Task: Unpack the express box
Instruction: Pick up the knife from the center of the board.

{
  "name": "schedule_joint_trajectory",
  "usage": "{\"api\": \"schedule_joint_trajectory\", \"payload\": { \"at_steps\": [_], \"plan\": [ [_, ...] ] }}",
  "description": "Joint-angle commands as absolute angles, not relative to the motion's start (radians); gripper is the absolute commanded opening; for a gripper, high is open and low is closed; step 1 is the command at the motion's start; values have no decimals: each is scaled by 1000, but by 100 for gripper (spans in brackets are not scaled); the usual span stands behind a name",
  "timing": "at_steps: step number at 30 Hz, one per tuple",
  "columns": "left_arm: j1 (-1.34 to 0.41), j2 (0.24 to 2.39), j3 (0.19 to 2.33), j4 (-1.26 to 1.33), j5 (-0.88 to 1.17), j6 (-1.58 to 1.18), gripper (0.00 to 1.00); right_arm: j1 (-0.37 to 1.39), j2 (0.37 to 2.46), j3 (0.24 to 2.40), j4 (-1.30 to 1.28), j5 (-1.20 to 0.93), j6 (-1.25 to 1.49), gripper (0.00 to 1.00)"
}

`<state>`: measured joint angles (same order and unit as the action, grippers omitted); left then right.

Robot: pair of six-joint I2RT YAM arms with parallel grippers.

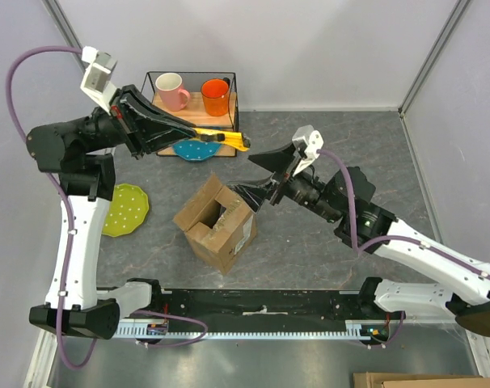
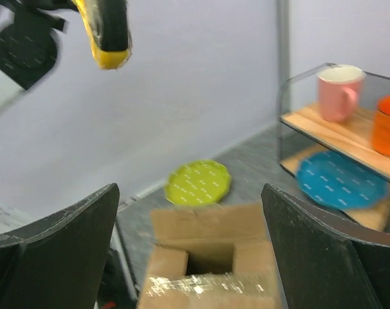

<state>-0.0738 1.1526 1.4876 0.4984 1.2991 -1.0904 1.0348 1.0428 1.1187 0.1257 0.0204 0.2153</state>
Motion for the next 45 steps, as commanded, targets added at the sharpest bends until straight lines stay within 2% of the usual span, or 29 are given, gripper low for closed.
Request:
{"api": "schedule_joint_trajectory", "payload": {
  "at_steps": [1,9,15,22,28,36,45],
  "plan": [
    [-72,1157,1548,647,1243,-1238,2,1002,1090,1140,483,-259,399,98],
    [-72,1120,1379,781,1220,-1305,2,974,1235,1143,898,-339,586,88],
    [-72,1111,1344,815,1200,-1348,2,957,1331,1144,1058,-350,627,82],
    [-71,1080,1293,802,1184,-1353,2,957,1384,1189,1112,-368,611,74],
    [-72,1075,1287,788,1187,-1347,2,956,1422,1227,1120,-376,618,58],
    [-71,1052,1230,793,1187,-1347,2,956,1442,1246,1115,-383,614,47],
    [-71,1037,1213,792,1186,-1351,2,956,1466,1270,1118,-402,623,26]
  ]
}}
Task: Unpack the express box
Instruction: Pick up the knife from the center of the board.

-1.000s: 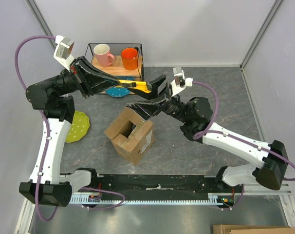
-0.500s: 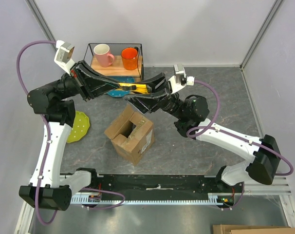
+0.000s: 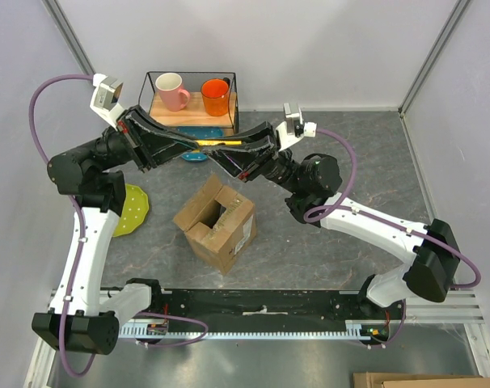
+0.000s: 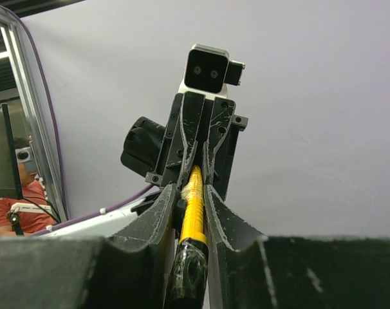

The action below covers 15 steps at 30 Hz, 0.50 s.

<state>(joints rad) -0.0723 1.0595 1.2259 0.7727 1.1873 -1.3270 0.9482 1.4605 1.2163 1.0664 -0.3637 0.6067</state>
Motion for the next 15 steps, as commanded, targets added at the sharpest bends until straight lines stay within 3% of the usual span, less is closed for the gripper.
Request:
{"api": "schedule_joint_trajectory", "payload": {
  "at_steps": [1,6,7,15],
  "plan": [
    [-71,1035,1204,793,1186,-1351,2,954,1465,1270,1123,-400,621,23],
    [-71,1012,1181,790,1186,-1353,2,956,1468,1270,1121,-397,620,10],
    [-71,1009,1172,788,1184,-1353,2,956,1463,1270,1109,-396,609,1],
    [-71,979,1124,759,1187,-1341,2,954,1440,1258,1036,-354,557,0]
  ]
}}
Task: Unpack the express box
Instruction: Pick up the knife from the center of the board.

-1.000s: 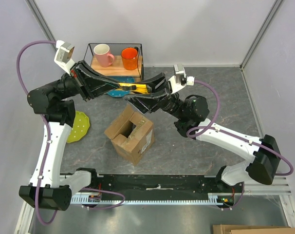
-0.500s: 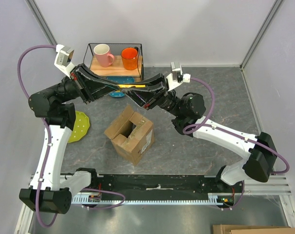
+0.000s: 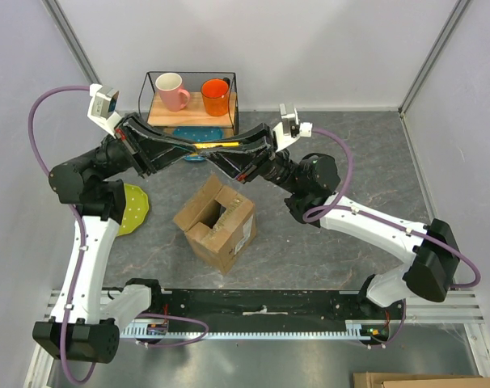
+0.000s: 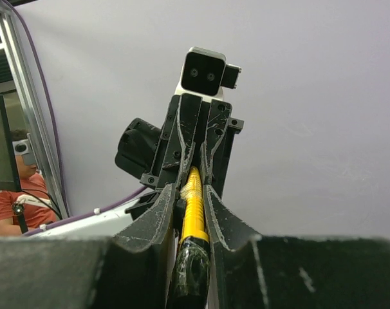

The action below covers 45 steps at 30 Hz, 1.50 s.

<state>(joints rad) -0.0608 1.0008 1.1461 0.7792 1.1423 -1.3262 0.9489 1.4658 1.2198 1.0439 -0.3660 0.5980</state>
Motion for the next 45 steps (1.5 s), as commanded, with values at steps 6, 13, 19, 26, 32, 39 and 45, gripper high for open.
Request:
{"api": "schedule_joint_trajectory", "payload": {
  "at_steps": [6,13,19,26,32,39,45],
  "plan": [
    [-71,956,1095,752,1233,-1341,8,950,1385,1232,913,-351,486,0],
    [-71,910,994,756,1210,-1351,2,948,1358,1186,917,-336,500,38],
    [-71,885,951,781,1198,-1365,2,948,1390,1189,974,-333,537,44],
    [-71,884,946,785,1172,-1368,2,948,1405,1209,940,-367,555,0],
    [-69,916,977,781,1283,-1332,32,936,1376,1232,796,-359,523,0],
    [-68,963,1074,531,1515,-1098,41,885,1310,1266,603,-387,486,0],
    [-71,983,1118,531,1647,-1097,56,861,1298,1305,511,-417,456,0]
  ]
}}
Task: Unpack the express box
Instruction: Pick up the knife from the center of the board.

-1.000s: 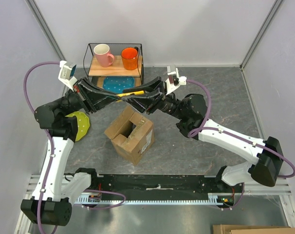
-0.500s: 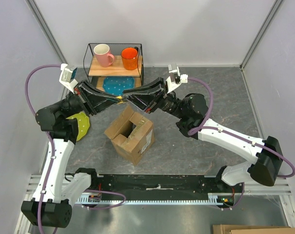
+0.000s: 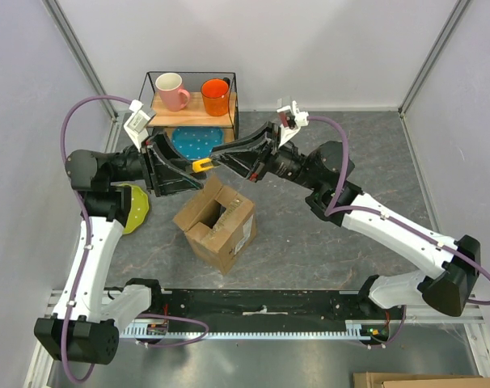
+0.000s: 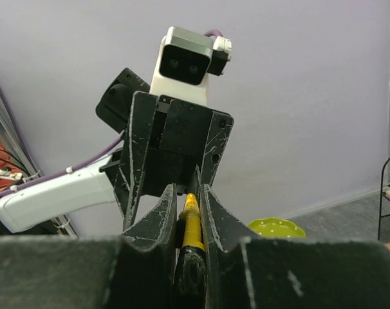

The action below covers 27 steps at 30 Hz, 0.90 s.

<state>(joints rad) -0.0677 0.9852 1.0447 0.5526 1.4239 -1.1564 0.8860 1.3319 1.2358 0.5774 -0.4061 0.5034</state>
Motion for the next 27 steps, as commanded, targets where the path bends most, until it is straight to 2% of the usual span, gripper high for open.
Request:
{"api": "schedule_joint_trajectory", "payload": {
  "at_steps": [1,8,15,17,19,24,27],
  "plan": [
    [-71,982,1121,526,1661,-1080,58,856,1299,1315,505,-423,456,0],
    [-71,989,1146,414,1742,-945,58,850,1325,1344,468,-482,476,0],
    [-69,980,1103,364,1798,-816,64,845,1327,1356,468,-525,525,0],
    [-71,963,1066,364,1809,-773,73,841,1321,1353,489,-535,557,0],
    [-69,950,1045,365,1810,-741,76,839,1313,1354,503,-543,577,0],
    [-71,934,1042,356,1812,-709,77,836,1331,1371,506,-600,621,0],
    [-71,936,1051,345,1812,-713,73,836,1356,1377,502,-643,635,0]
  ]
}}
